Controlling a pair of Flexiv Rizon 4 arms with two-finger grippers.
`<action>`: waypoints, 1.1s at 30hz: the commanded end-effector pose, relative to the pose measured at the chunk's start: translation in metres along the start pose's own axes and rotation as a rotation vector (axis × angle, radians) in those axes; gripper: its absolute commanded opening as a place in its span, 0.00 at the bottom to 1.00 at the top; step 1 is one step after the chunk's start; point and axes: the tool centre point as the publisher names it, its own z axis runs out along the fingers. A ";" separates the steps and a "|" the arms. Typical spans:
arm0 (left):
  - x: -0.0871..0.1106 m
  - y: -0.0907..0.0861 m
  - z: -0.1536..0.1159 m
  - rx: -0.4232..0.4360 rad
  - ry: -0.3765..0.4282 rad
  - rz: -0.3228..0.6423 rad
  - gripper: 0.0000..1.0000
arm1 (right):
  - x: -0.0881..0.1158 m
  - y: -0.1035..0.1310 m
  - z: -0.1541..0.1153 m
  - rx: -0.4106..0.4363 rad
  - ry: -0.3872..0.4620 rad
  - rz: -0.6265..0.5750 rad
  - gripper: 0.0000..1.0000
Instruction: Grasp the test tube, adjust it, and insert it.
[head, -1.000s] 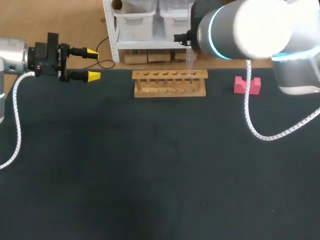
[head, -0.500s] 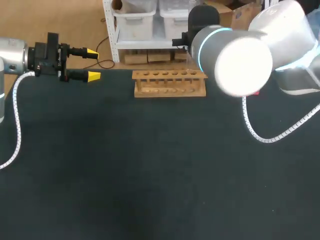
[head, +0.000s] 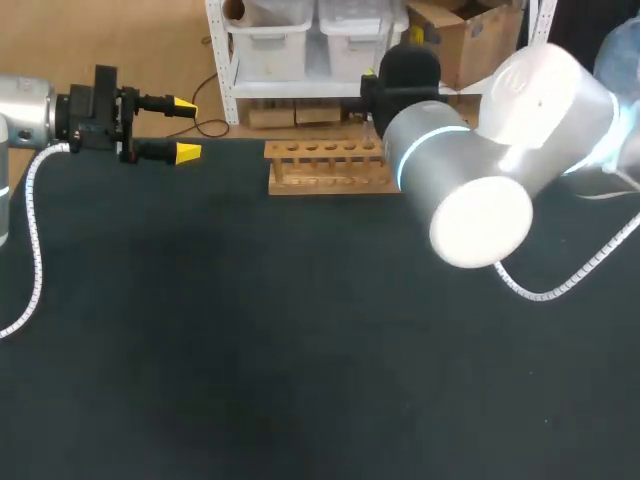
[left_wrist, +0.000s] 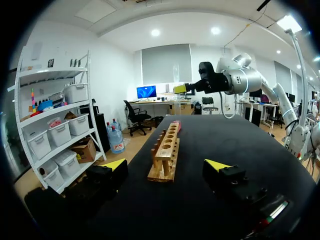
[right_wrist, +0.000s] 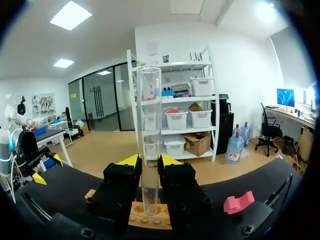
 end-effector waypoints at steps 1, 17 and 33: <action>0.001 0.000 0.000 0.001 -0.001 0.001 1.00 | 0.001 0.000 0.002 -0.023 -0.116 0.002 0.00; 0.001 0.000 0.000 0.001 -0.001 0.001 1.00 | 0.008 0.000 0.010 -0.061 -0.015 0.003 0.00; 0.001 0.000 0.000 0.001 -0.001 0.001 1.00 | 0.018 -0.007 0.024 -0.037 -0.002 -0.029 0.00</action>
